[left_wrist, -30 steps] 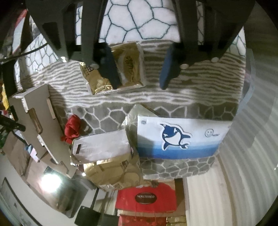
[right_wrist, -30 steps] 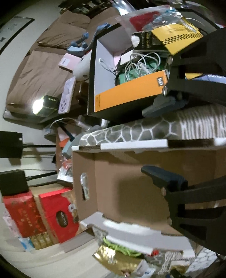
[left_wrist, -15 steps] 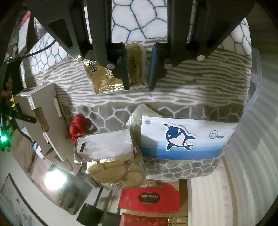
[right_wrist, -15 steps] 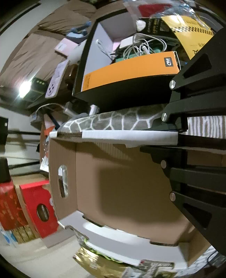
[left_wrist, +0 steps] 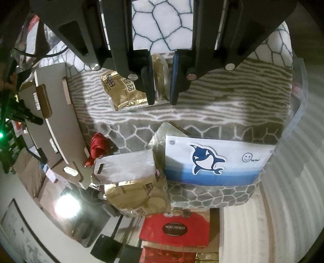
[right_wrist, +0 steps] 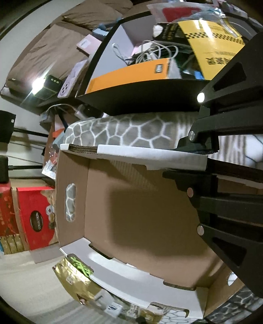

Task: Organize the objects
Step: 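Grasp the large gold snack bag with the left tool and lift it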

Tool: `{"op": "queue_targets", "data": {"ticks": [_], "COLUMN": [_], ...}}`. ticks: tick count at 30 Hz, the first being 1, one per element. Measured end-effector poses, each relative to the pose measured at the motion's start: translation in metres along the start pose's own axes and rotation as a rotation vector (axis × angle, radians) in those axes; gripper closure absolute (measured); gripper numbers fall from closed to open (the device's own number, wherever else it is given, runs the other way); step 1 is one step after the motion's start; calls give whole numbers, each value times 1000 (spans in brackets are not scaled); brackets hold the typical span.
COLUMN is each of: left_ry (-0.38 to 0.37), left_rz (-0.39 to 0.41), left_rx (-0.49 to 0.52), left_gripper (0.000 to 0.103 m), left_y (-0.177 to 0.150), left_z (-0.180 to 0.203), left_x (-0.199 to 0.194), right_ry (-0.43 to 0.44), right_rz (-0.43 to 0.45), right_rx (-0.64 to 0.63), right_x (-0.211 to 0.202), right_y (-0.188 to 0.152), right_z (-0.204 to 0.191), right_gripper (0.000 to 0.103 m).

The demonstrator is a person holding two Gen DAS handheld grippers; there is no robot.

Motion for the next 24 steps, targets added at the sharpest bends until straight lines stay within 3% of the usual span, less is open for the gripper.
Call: {"op": "queue_targets", "data": {"ticks": [8, 9, 12, 13, 15, 19, 24], "left_ry": [13, 16, 23, 26, 28, 15, 2], "left_rz": [-2, -4, 17, 24, 38, 59, 66], "left_rx": [0, -4, -26, -26, -21, -25, -21], "left_gripper": [89, 86, 60, 56, 55, 40, 38], "left_y": [0, -1, 4, 6, 10, 22, 46], "left_z": [2, 1, -4, -4, -5, -4, 1], "left_x": [0, 0, -6, -8, -13, -19, -13], "right_ry": [-13, -14, -22, -29, -53, -59, -68], "right_rz": [-1, -2, -2, 12, 45, 103, 90], "right_rx": [9, 11, 21, 36, 59, 67, 64], "right_x": [-8, -8, -9, -13, -23, -43, -45], "right_y": [-6, -6, -4, -2, 3, 17, 21], "right_z": [-3, -3, -2, -1, 3, 4, 3], "right_gripper": [90, 90, 89, 84, 58, 58, 57]}}
Point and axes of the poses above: each gripper's, at about its wrist camera, not at the fingertips, and x roughly the way its jaws point, z to its right, y to its top, the point moved 3 cm from there along x, roughly the way its jaws point, and after that the axes turned 14 degrees about z, right-handed, at the moved point
